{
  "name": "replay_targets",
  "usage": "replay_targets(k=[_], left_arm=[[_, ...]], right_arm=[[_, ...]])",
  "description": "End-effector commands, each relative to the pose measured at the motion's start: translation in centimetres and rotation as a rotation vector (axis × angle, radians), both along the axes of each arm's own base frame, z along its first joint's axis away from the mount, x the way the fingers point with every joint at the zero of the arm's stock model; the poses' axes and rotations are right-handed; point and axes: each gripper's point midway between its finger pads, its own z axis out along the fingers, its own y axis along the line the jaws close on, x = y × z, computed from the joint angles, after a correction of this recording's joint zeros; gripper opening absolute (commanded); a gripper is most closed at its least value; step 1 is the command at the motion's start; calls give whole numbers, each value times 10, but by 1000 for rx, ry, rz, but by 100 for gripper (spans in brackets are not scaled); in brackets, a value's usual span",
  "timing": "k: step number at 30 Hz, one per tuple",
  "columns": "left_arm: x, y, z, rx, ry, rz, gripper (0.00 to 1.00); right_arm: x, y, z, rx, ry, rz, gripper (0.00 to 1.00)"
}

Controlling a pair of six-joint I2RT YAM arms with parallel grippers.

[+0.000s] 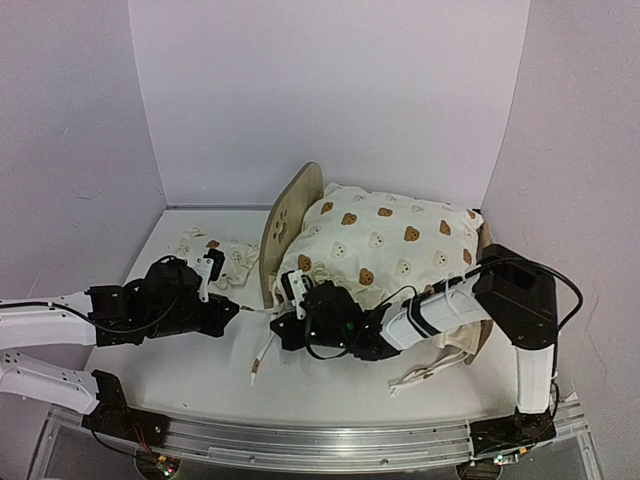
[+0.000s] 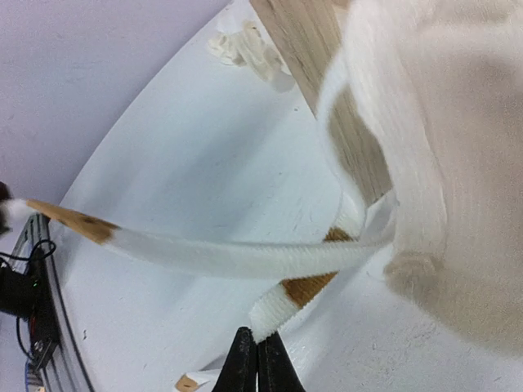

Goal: Set up the pet bed

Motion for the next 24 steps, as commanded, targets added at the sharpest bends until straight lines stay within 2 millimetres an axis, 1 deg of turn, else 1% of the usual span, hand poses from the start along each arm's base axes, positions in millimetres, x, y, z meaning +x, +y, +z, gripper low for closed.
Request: replay_targets(k=[1,2,3,5,6,7,10,12,13,14,16,19,21,23,24], left_arm=[[5,-3,8,-33,-1,23,0],[6,-4,10,-34,-5,25,0],[6,-4,11,-33,-8,25,0],[7,-5,15,-37,-15,22,0],[7,-5,15,-36,-14,22,0],[7,-5,14,-37,-12,22,0],[8,-9,10,-27,-4,15,0],[8,-12,7,-20,2,4,0],[8,-12,5,-16,5,2,0],[8,-13,3,-10,9,-1,0],[8,-13,0,-3,11,0,0],[9,-13,1,-4,9,6,0],[10,-12,1,-6,9,11,0],[10,-13,1,-8,8,10,0],[10,-13,0,-8,8,10,0]], right_arm=[[-22,4,7,-22,88,242,0],[-26,8,3,-38,114,280,0],[-33,3,-22,-148,187,318,0],[-43,0,-33,-281,237,397,0],[-44,-10,-38,-362,254,401,0],[-40,-20,-34,-424,228,382,0],[-36,-50,-29,-551,208,389,0],[-39,-61,-29,-625,225,441,0],[-37,-63,-31,-665,220,446,0],[-34,-63,-34,-684,218,450,8],[-30,-53,-35,-672,232,437,20],[-27,-40,-23,-584,293,289,43],[-37,-37,-22,-534,336,186,56],[-52,-29,-22,-482,355,145,68],[-57,-27,-24,-470,360,123,71]])
